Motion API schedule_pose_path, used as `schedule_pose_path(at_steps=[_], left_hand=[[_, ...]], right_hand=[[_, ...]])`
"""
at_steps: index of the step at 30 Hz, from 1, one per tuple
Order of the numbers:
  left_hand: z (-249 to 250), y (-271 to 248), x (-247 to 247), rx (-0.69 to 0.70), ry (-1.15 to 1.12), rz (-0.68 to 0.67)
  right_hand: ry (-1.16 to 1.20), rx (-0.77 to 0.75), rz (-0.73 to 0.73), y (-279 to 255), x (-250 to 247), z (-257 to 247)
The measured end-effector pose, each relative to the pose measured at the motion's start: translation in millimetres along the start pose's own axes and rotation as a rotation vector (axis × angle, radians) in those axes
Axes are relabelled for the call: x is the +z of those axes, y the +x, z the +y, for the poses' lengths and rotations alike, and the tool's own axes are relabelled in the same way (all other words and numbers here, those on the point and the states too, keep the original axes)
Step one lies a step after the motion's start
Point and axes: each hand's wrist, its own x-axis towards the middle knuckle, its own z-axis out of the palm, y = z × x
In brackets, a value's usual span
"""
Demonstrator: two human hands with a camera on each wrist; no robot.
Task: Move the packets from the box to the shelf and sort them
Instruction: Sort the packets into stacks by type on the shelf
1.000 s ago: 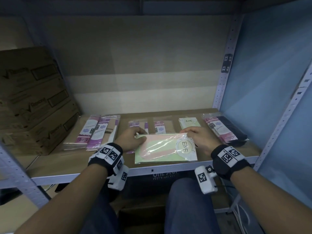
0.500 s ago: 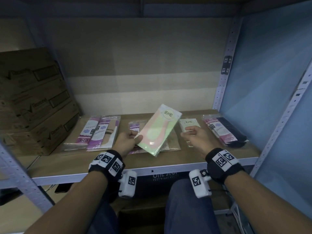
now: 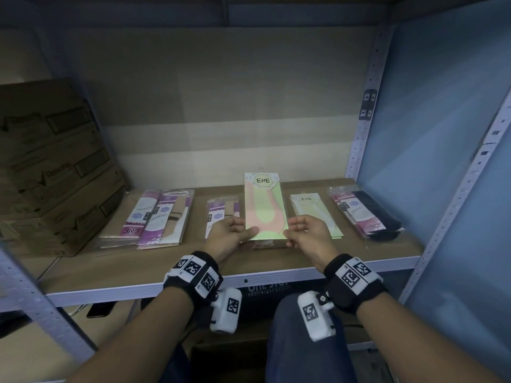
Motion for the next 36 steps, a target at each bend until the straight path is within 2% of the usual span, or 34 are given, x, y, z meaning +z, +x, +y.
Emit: schedule_pose_path(at_steps=[4,9,12,17,21,28,33,36], left_hand=[[12.3,4.4,21.4,0.023,0.059,-0.085],[12.5,19.7,65.8,0.199,0.420,-0.072],[4.8,30.5,91.7,0.270,0.617,-0.086],[-4.9,45.0,130.1,0.306,0.898,-0.161],[-16.2,50.7,146.8,0.300,0.979,-0.143],[-29.6,56.7,149.8,0.295,1.127,-0.221],[-24.6,58.3,147.2,0.286,1.143,-0.272],[-16.6,53.4,145.0,0.293,1.119,-0.248]], right_hand=[[-0.114,-0.073,0.103,8.0,-21.8,0.4],[-0.416,-0.119,0.192,22.7,-57.9,4.5],[-0.546,-0.123,0.166,28.1,-74.6,7.6],[-0.662,-0.094,0.172,43.5,-94.9,21.8],[-0.754,-0.080,0.175,53.9,-99.4,34.2],[-0.963,-0.073,0.148,57.2,-94.9,56.6],[-0.989,-0.068,0.134,56.3,-94.7,50.3],[-1.025,-0.110,0.130,52.2,-93.3,41.4]])
